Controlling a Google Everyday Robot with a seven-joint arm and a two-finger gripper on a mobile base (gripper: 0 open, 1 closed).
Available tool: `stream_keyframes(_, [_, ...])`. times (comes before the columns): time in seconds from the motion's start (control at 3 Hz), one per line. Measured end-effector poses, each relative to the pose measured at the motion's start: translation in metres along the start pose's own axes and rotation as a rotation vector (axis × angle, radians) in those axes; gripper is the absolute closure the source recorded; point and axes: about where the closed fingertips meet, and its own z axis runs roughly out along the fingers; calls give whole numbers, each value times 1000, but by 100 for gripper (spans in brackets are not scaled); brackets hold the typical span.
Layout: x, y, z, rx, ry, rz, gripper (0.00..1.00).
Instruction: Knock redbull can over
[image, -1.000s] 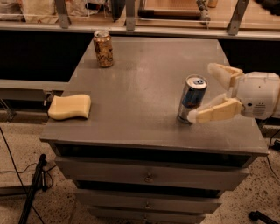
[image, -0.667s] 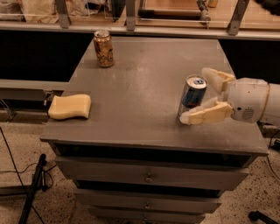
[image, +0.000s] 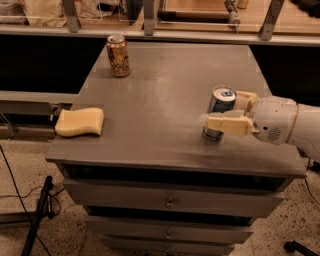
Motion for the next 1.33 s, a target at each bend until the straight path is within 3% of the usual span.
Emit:
stream_keyframes(0.33, [-1,-1,7,-20,11,7,61])
stream_keyframes(0.67, [-18,-3,17,-52,99,-24,84])
stream_keyframes(1.0, [-63,-10,17,-66,338,-116,100])
stream_keyframes(1.33, [-76,-10,11,-58,537,-130,100])
